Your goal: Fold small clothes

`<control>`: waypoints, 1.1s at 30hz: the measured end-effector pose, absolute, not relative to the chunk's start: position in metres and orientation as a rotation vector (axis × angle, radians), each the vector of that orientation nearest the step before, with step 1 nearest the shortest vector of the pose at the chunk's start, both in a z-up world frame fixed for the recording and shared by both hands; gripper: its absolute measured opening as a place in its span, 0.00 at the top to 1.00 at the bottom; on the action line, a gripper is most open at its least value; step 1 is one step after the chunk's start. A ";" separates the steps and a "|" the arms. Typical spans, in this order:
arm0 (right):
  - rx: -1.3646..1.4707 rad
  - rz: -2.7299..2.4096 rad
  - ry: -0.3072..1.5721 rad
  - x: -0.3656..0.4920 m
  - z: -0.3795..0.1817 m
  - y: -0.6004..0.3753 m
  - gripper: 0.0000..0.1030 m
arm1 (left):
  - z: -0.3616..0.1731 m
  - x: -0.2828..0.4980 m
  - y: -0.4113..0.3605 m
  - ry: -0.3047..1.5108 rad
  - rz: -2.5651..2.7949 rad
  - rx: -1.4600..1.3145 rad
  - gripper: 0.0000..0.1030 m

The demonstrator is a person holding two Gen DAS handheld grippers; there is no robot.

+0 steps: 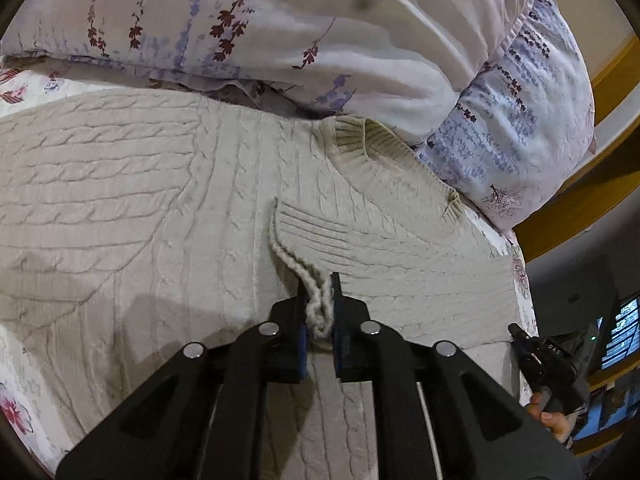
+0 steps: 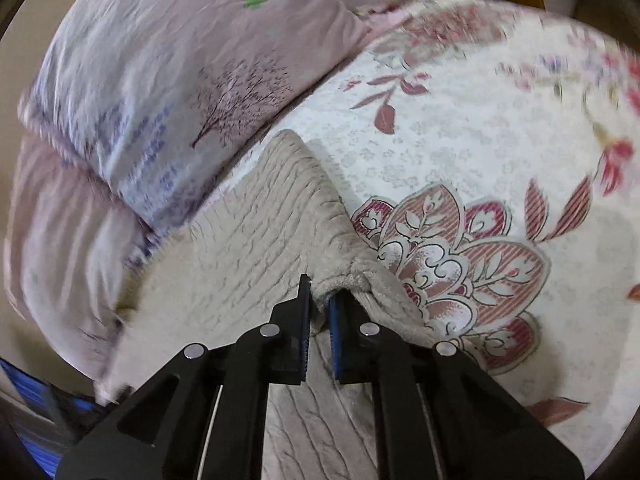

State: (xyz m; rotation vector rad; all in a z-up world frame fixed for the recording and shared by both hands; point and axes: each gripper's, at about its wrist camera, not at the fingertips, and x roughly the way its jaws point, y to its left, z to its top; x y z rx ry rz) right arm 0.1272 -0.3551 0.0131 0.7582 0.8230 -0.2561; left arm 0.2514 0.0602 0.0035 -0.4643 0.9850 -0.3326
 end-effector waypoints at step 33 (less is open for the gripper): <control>0.116 0.269 1.040 0.201 0.028 -0.124 0.54 | 0.010 0.142 0.349 0.717 0.153 -1.037 0.47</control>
